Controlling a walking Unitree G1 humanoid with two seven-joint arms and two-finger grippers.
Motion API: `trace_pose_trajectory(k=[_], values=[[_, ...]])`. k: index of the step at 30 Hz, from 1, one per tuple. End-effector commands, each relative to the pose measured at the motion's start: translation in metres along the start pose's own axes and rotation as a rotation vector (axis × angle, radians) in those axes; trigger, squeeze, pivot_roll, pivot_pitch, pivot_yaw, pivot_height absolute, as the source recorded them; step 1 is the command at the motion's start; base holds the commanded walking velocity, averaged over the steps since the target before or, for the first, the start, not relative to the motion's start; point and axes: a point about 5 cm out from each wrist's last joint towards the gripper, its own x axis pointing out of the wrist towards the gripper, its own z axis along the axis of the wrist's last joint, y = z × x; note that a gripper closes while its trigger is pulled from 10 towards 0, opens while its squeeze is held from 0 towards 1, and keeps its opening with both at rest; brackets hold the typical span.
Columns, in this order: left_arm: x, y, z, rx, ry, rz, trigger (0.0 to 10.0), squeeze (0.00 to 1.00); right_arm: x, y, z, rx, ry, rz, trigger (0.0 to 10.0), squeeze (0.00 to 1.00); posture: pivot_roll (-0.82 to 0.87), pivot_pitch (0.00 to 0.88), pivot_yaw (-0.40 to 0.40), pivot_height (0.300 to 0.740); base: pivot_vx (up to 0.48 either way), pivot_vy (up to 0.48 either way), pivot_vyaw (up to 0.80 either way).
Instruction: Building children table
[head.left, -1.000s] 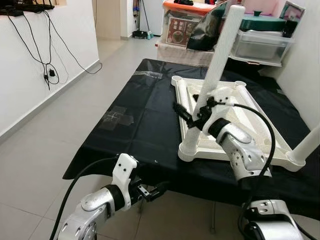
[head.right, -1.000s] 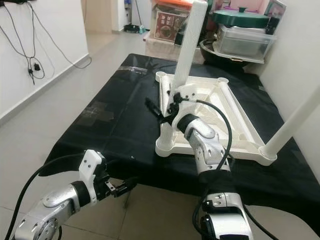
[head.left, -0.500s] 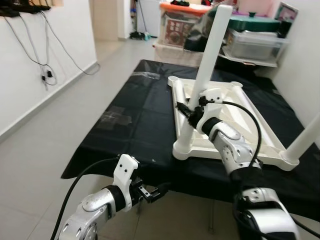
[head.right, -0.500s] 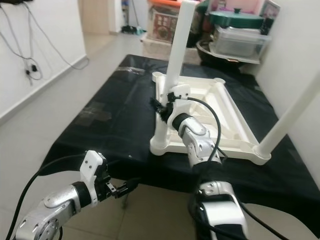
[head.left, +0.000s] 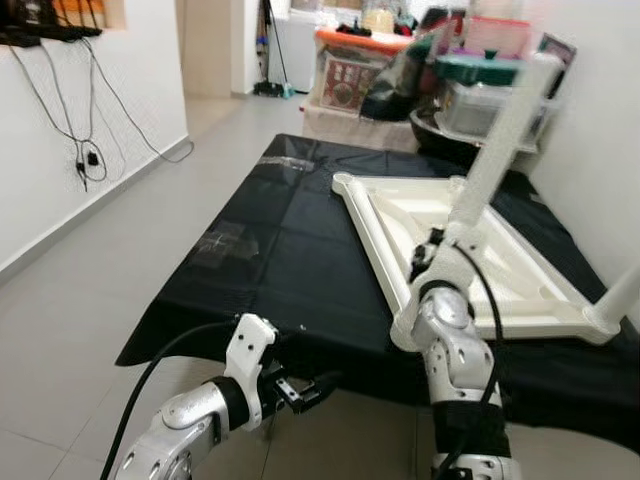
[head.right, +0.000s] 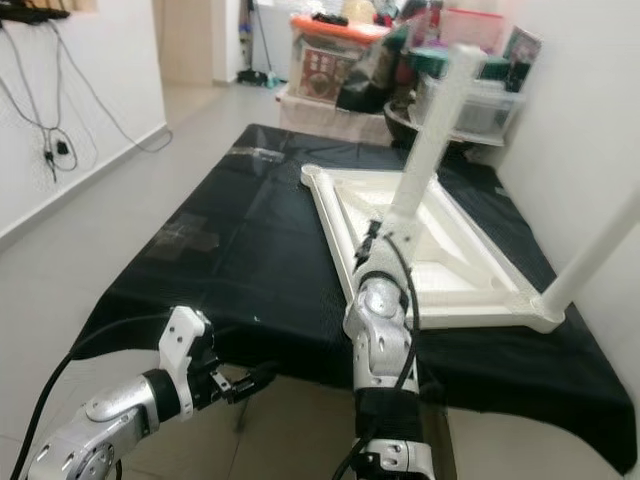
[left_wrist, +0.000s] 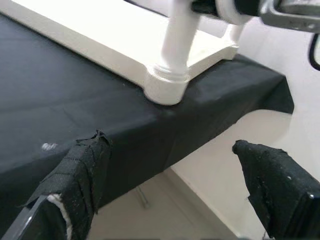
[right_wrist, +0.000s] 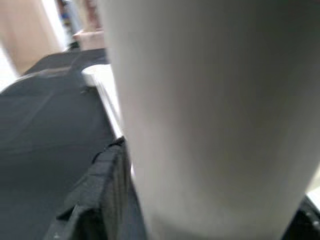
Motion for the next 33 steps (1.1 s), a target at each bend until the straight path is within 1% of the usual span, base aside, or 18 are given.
trace_pose_trajectory(k=[1,2,6,9,14,16,17,18,19,20,21,24,27,28,30,31,32,33], values=[[0.001,0.001,0.001,0.004,0.002,-0.006,10.0,0.00,0.007,0.012,0.016,0.019,-0.031,0.121,10.0,0.00,0.10,0.000,-0.101,0.740,0.000,0.000,0.00],[0.000,0.000,0.000,0.002,0.003,-0.005,10.0,0.00,0.009,0.015,0.030,0.019,-0.077,0.235,10.0,0.00,0.10,0.000,-0.099,0.740,0.000,0.000,0.00],[0.000,0.000,-0.001,-0.001,0.003,-0.005,10.0,0.00,0.008,0.017,0.039,0.018,-0.103,0.307,10.0,0.00,0.10,0.000,-0.099,0.740,0.000,0.000,0.00],[0.003,-0.003,-0.003,-0.010,-0.003,-0.010,10.0,0.00,-0.002,0.022,0.051,-0.078,-0.197,0.643,10.0,0.00,0.09,0.000,-0.105,0.740,0.000,0.000,0.00],[0.005,-0.004,-0.002,-0.011,-0.008,-0.012,10.0,0.00,-0.015,0.029,0.031,-0.128,-0.143,0.964,10.0,0.00,0.10,0.000,-0.111,0.740,0.000,0.000,0.00],[0.005,-0.003,-0.002,-0.012,-0.008,-0.010,10.0,0.00,-0.015,0.031,0.022,-0.150,-0.120,0.994,10.0,0.00,0.10,0.000,-0.111,0.740,0.000,0.000,0.00],[0.005,-0.003,-0.001,-0.008,-0.009,-0.009,10.0,0.00,-0.015,0.035,0.016,-0.159,-0.107,1.006,8.5,0.00,0.11,0.000,-0.115,0.740,0.000,0.000,0.00],[0.005,-0.002,0.000,-0.005,-0.010,-0.008,10.0,0.00,-0.015,0.037,0.014,-0.162,-0.102,1.014,8.5,0.00,0.11,0.000,-0.115,0.740,0.000,0.000,0.00],[0.004,-0.002,0.000,0.000,-0.008,-0.007,10.0,0.00,-0.014,0.040,0.013,-0.157,-0.099,1.016,4.9,0.00,0.11,0.000,-0.117,0.740,0.000,0.000,0.00],[0.004,-0.002,0.000,0.000,-0.008,-0.007,10.0,0.00,-0.014,0.040,0.013,-0.157,-0.099,1.016,4.9,0.00,0.11,0.000,-0.117,0.740,0.000,0.000,0.00],[0.004,-0.001,0.000,0.004,-0.007,-0.005,10.0,0.00,-0.014,0.043,0.012,-0.155,-0.097,1.017,0.0,0.00,0.11,0.000,-0.117,0.740,0.000,0.000,0.00],[0.002,-0.001,-0.002,0.002,-0.002,0.001,10.0,0.00,-0.004,0.041,0.006,-0.212,-0.057,0.927,0.0,0.00,0.11,0.000,-0.120,0.740,0.000,0.000,0.00],[0.003,-0.004,-0.003,-0.010,-0.004,-0.001,10.0,0.00,0.027,0.012,-0.009,-0.232,0.102,0.464,0.0,0.00,0.10,0.000,-0.119,0.740,0.000,0.000,0.00],[0.003,-0.004,-0.003,-0.010,-0.004,-0.001,10.0,0.00,0.027,0.012,-0.009,-0.232,0.102,0.464,0.0,0.00,0.10,0.000,-0.119,0.740,0.000,0.000,0.00],[0.003,-0.006,-0.004,-0.014,-0.005,-0.003,10.0,0.00,0.035,-0.018,-0.017,-0.154,0.168,0.154,0.0,0.00,0.10,0.000,-0.120,0.740,0.000,0.000,0.00],[0.003,-0.006,-0.004,-0.014,-0.005,-0.003,10.0,0.00,0.035,-0.018,-0.017,-0.154,0.168,0.154,0.0,0.00,0.10,0.000,-0.120,0.740,0.000,0.000,0.00],[0.003,-0.006,-0.004,-0.019,-0.006,-0.003,10.0,0.00,0.033,-0.039,-0.024,-0.102,0.184,-0.041,0.0,0.00,0.10,0.000,-0.116,0.740,0.000,0.000,0.00],[0.003,-0.006,-0.004,-0.019,-0.006,-0.003,10.0,0.00,0.033,-0.039,-0.024,-0.102,0.184,-0.041,0.0,0.00,0.10,0.000,-0.116,0.740,0.000,0.000,0.00]])
